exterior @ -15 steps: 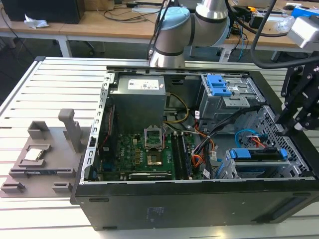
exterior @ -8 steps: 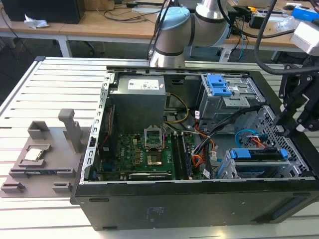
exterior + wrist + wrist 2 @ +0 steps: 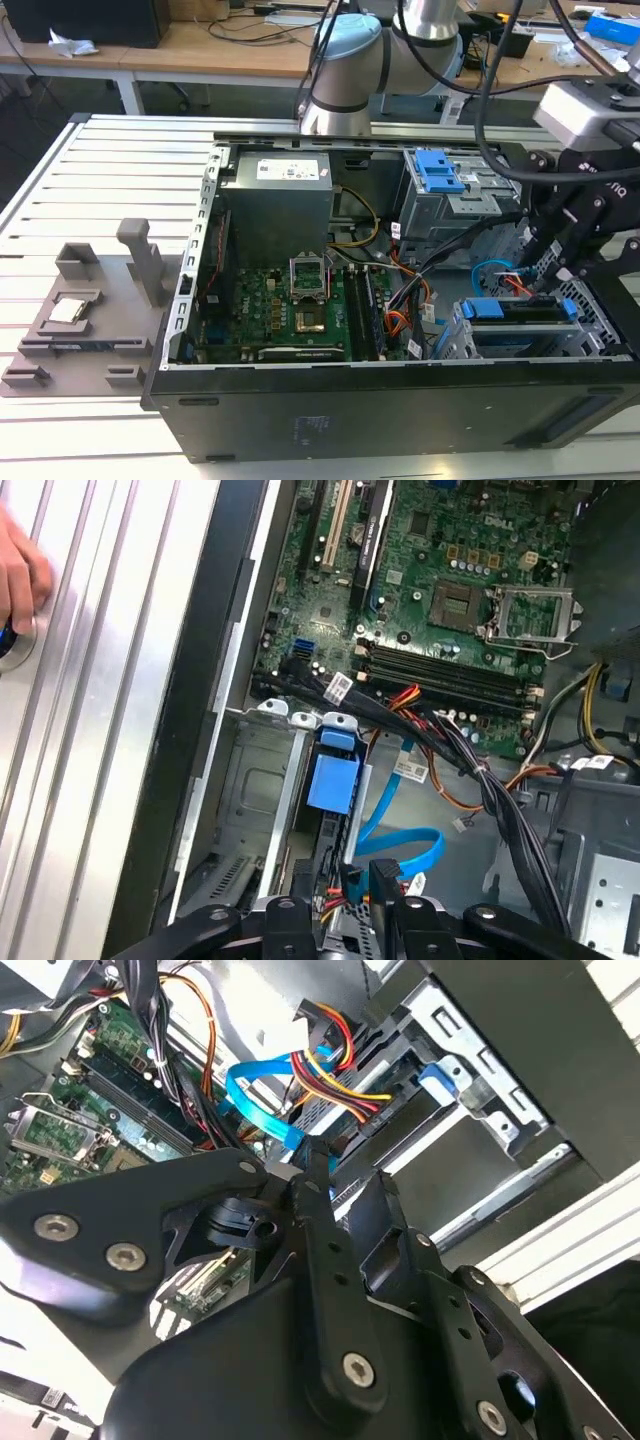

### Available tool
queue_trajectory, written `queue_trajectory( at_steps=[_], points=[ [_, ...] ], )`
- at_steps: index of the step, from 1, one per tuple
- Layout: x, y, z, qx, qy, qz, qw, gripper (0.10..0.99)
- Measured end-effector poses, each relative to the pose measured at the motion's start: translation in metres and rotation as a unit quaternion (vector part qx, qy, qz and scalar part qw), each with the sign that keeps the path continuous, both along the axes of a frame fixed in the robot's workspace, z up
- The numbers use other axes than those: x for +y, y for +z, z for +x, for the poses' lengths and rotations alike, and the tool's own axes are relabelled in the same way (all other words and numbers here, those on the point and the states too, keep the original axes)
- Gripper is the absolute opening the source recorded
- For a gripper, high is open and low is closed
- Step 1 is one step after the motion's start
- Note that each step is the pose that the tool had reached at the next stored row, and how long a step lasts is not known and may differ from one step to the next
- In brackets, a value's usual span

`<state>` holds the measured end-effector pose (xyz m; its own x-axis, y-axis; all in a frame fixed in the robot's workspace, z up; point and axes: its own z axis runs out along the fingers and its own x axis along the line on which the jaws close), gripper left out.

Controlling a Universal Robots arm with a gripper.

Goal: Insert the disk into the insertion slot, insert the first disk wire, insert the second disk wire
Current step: 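Insert the second disk wire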

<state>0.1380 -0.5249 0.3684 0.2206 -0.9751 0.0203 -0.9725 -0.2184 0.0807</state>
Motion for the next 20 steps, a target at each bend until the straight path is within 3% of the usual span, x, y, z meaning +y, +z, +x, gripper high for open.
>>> queue_trajectory(
  at_steps=[5,14,15,16,20],
  points=[
    [0.0,-0.0052,-0.0027,0.0,0.005,0.0001,1.0,0.361],
    [0.0,-0.0055,-0.0028,0.0,0.005,-0.0003,1.0,0.349],
    [0.0,-0.0055,-0.0028,0.0,0.005,-0.0003,1.0,0.282],
    [0.0,-0.0055,-0.0028,0.0,0.005,-0.0003,1.0,0.161],
    [0.0,-0.0055,-0.0028,0.0,0.005,-0.0005,1.0,0.161]
  ],
)
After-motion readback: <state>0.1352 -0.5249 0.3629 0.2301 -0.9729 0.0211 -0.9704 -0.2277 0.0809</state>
